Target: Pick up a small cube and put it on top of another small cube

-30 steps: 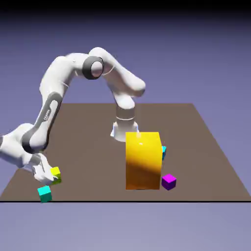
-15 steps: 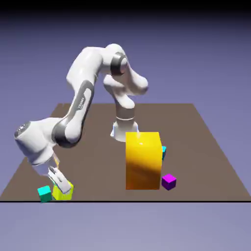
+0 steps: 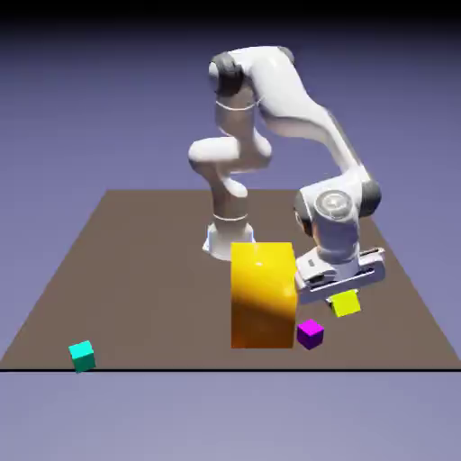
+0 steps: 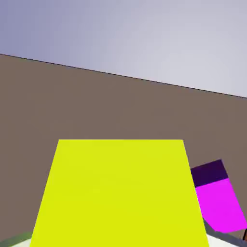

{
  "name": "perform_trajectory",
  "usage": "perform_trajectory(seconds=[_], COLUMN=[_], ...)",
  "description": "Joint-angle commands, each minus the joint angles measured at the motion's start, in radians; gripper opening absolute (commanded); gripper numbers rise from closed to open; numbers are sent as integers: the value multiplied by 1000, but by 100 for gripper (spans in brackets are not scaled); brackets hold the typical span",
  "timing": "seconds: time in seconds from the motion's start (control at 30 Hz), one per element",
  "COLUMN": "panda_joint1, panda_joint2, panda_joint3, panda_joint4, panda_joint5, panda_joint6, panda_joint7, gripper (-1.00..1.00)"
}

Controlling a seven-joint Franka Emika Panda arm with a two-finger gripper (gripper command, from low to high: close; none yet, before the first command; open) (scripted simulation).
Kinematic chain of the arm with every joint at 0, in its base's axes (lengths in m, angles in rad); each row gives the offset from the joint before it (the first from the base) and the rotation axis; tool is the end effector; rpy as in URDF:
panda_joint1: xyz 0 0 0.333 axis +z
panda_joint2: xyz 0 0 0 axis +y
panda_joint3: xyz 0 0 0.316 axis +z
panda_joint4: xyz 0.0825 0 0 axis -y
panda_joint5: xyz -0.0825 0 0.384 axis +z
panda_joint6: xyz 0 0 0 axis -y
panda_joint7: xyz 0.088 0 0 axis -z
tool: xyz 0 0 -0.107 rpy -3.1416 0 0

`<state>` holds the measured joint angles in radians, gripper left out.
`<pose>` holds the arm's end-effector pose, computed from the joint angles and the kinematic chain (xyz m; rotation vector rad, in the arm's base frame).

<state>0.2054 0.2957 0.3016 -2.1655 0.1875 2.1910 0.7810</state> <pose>0.4637 0.2663 0.2461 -3.0096 0.6171 0.5336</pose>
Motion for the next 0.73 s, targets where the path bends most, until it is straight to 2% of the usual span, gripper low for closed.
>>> perform_trajectory(seconds=[0.0,0.4,0.57,0.6,0.7], panda_joint1=[-9,-127,-114,-114,-121], panda_joint2=[-13,-165,-48,-48,-111], panda_joint3=[36,462,390,390,429], panda_joint4=[-27,-334,-426,-426,-376], panda_joint5=[-39,-458,-585,-585,-516], panda_joint6=[-24,-318,-158,-158,-244], panda_joint7=[-4,-73,20,20,-31], gripper=[-100,-100,-100,100,100])
